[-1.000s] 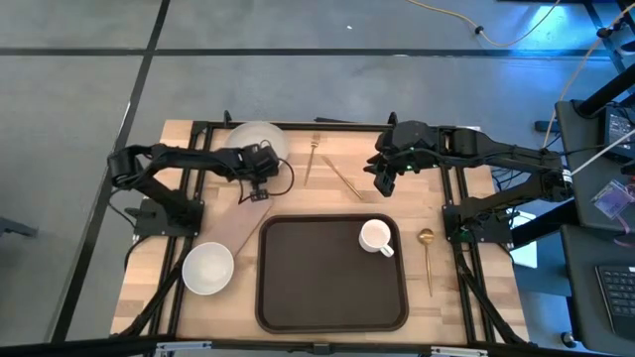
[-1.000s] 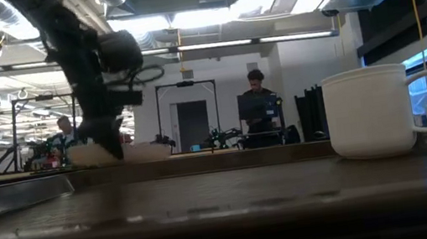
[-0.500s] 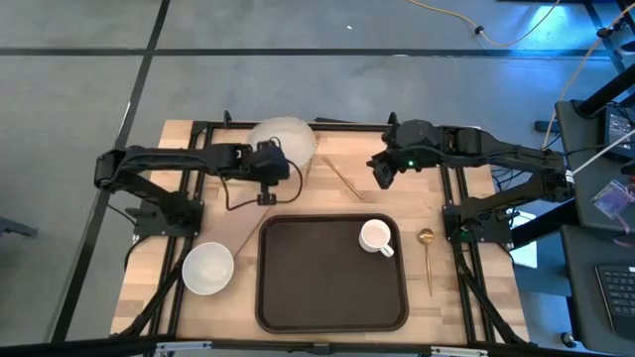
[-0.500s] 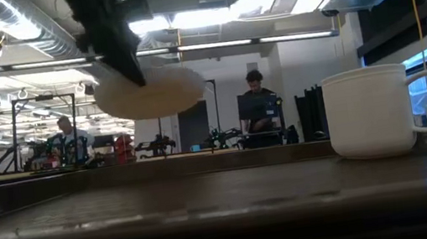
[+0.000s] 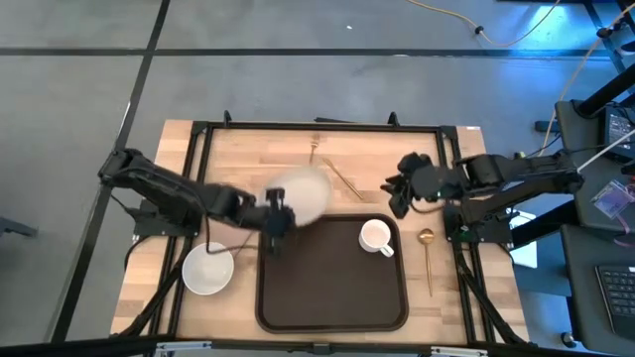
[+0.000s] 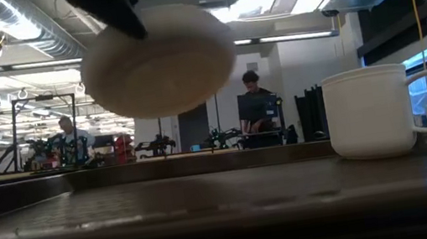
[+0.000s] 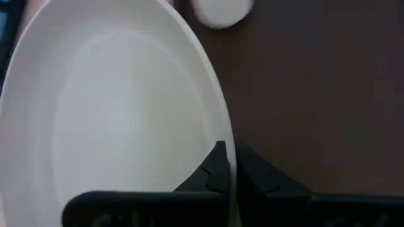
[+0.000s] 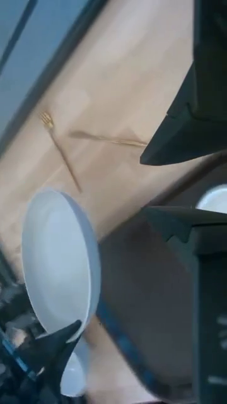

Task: Set up tray
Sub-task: Put the gray plate on the black serving tray to the bottom left of the white mug

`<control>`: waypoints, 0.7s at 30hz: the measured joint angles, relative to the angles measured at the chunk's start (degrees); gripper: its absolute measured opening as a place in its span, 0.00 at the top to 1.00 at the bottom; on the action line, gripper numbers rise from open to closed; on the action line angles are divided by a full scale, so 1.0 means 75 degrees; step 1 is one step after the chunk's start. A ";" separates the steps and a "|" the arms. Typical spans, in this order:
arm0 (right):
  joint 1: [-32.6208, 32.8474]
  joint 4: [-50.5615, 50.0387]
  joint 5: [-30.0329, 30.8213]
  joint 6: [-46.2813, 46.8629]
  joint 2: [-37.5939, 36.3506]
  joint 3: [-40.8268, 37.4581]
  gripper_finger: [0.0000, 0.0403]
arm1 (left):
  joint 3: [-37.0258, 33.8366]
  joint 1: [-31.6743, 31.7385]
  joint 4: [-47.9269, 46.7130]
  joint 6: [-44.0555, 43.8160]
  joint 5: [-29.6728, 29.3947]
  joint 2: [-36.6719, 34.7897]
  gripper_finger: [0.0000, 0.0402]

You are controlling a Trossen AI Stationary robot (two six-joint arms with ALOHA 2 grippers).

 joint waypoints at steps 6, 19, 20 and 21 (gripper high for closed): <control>0.0487 -0.0030 -0.0174 0.0202 -0.0011 -0.0224 0.71 | 0.0385 -0.0865 0.0569 -0.0584 -0.0307 0.1576 0.99; 0.1121 -0.0123 -0.0185 0.0203 -0.0011 -0.0257 0.71 | 0.3150 -0.1834 -0.0745 -0.1627 -0.0015 0.4382 1.00; 0.1156 -0.0123 -0.0183 0.0204 -0.0014 -0.0257 0.71 | 0.3249 -0.1911 -0.0755 -0.1736 0.0053 0.4471 1.00; 0.1186 -0.0123 -0.0185 0.0215 -0.0013 -0.0257 0.71 | 0.3342 -0.1981 -0.0737 -0.1851 0.0090 0.4537 1.00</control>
